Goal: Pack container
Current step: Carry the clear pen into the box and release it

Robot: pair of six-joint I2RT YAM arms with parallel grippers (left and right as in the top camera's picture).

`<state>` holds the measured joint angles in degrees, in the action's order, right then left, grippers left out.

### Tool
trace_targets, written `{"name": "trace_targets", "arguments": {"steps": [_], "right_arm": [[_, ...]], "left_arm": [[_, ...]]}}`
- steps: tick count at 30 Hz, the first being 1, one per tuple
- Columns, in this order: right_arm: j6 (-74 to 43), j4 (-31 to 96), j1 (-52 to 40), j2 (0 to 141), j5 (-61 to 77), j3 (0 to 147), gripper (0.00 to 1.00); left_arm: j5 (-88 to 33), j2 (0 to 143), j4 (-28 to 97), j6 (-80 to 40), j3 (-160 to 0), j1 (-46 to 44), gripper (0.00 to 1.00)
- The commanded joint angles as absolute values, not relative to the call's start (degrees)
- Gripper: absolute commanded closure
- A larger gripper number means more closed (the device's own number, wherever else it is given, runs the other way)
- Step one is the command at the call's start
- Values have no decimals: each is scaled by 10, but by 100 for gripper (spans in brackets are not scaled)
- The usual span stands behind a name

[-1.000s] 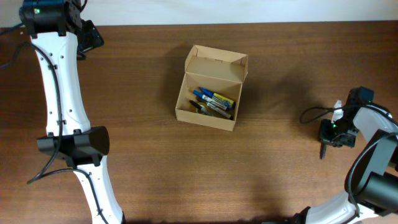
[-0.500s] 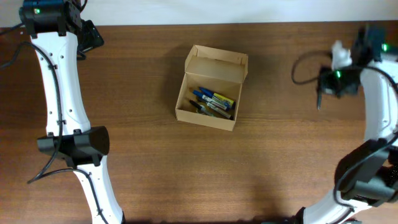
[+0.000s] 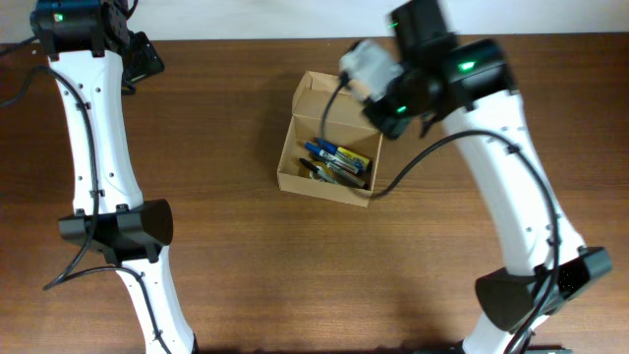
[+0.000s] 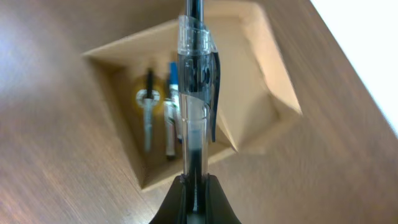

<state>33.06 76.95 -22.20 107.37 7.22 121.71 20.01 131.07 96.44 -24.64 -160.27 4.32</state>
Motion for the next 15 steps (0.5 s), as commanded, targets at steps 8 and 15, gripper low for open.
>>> {"name": "trace_targets", "arguments": {"steps": [8,15], "right_arm": [[420,765,-303,1177,41,1221,96],[420,762,-312,1267,42,1221,96]], "left_arm": [[208,1313,965,-243,-1611,46,0],[208,1313,965,-243,-1611,46,0]]}}
